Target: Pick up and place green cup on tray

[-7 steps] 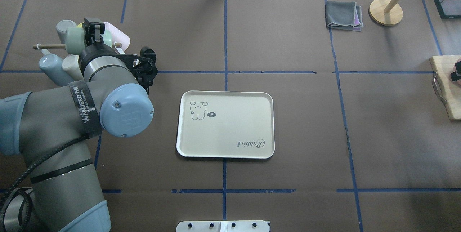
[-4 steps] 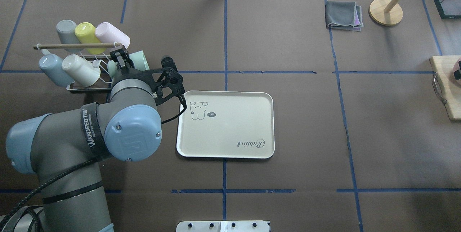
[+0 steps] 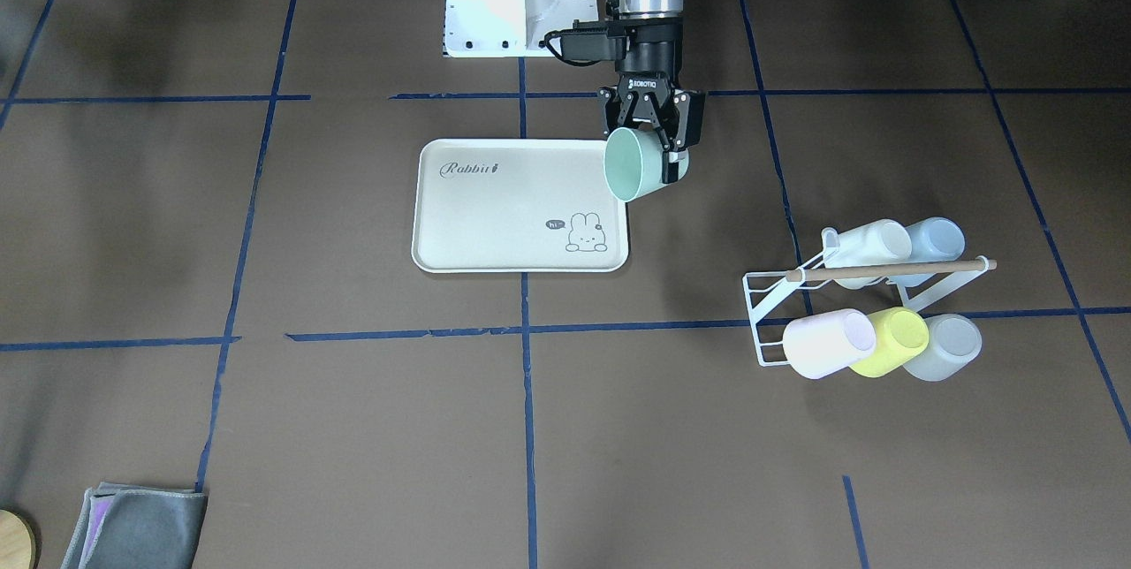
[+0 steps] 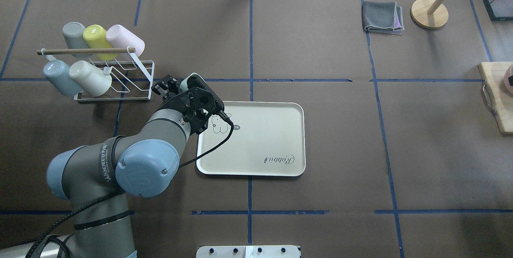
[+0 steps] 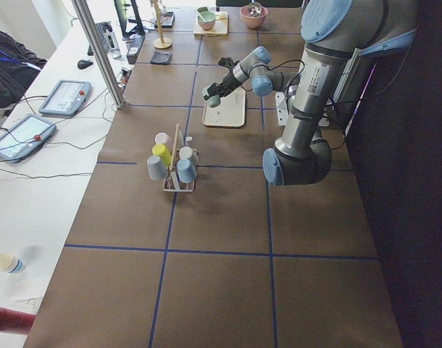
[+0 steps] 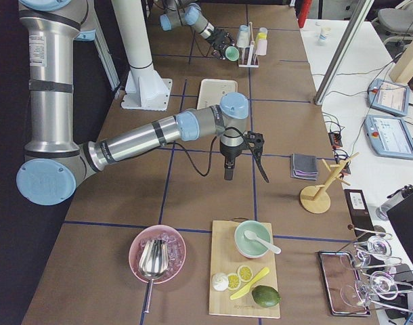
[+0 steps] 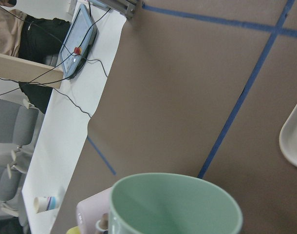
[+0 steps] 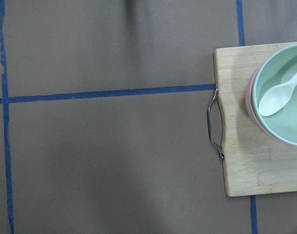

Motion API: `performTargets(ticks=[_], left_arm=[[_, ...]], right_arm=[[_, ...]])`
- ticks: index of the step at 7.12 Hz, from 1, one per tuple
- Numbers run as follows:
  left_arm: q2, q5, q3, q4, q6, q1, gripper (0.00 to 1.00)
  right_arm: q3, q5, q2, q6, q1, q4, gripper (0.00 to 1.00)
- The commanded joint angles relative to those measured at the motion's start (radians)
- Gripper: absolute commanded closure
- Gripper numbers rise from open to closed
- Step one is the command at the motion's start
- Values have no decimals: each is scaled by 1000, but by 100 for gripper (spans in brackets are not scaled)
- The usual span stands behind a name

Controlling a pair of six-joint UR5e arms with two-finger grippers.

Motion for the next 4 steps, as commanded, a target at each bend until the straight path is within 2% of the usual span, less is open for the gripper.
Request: performTargets(ticks=[1, 3, 4], left_arm=[[37, -2, 87, -349, -86, 29, 65], [37, 2, 304, -777, -211, 60, 70], [26, 8, 374, -915, -213, 68, 70]], right_arm=[[1, 0, 0, 1, 3, 1, 0], [1, -2, 13, -1, 13, -1, 0], [1, -2, 14, 1, 13, -1, 0]])
